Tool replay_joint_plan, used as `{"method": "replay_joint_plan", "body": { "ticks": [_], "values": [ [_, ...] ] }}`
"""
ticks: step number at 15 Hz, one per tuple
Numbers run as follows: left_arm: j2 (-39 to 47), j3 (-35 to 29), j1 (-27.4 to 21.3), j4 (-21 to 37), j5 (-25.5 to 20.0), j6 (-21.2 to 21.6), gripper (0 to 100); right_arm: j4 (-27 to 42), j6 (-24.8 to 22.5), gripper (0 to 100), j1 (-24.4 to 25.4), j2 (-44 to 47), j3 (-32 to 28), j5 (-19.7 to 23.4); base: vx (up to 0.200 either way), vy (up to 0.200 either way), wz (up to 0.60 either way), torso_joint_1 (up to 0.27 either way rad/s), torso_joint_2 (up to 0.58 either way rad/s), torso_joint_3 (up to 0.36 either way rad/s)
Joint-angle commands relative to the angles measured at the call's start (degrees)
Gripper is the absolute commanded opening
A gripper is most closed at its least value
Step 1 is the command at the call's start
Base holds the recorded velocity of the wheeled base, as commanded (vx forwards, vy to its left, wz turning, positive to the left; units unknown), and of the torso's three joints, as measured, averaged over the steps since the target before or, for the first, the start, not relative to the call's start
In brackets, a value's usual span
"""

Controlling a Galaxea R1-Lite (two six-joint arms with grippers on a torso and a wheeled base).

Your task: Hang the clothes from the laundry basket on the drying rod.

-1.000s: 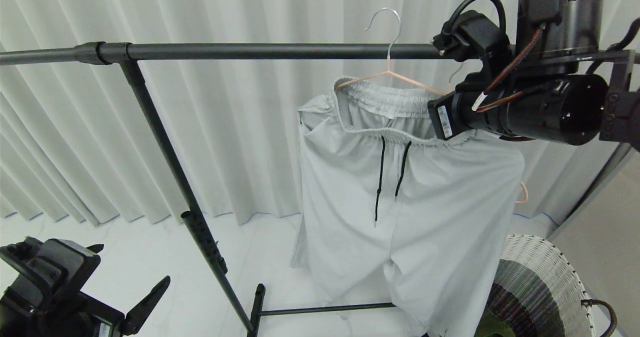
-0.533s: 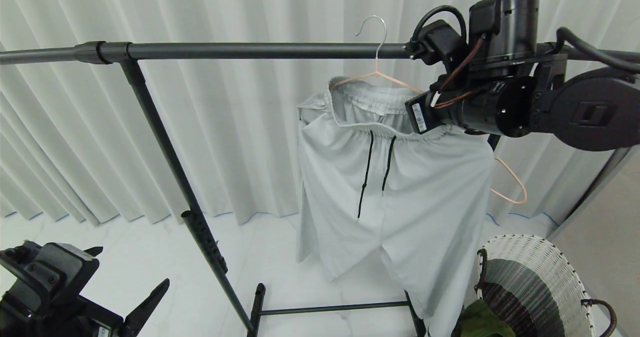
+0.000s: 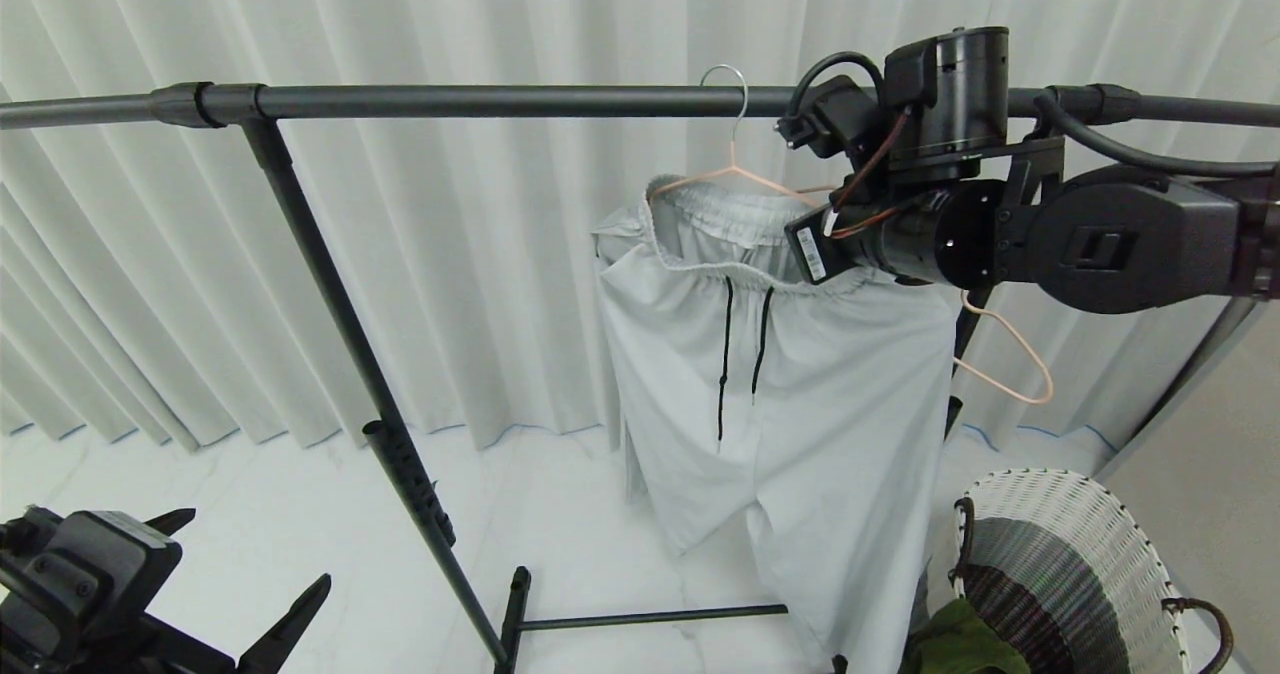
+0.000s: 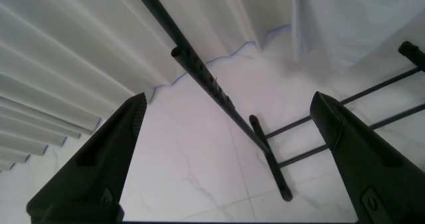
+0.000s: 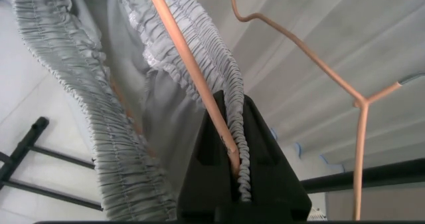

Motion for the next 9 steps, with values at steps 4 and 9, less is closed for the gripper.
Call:
{"method": "replay_joint_plan", "body": {
  "ticks": [4,9],
  "values": [
    [-0.2,-0.4,0.0,0.0,0.0,-0.3,100,0.1,2.0,100,1.2,0.0,0.2,0.0,0.0,0.0,0.0,0.0,0.0,0.0],
    [-0.2,-0.6,0.2,0.0,0.1,-0.5,100,0.0,7.3,100,3.5,-2.4,0.4,-0.2,0.0,0.0,0.0,0.0,0.0,0.0]
  ]
}}
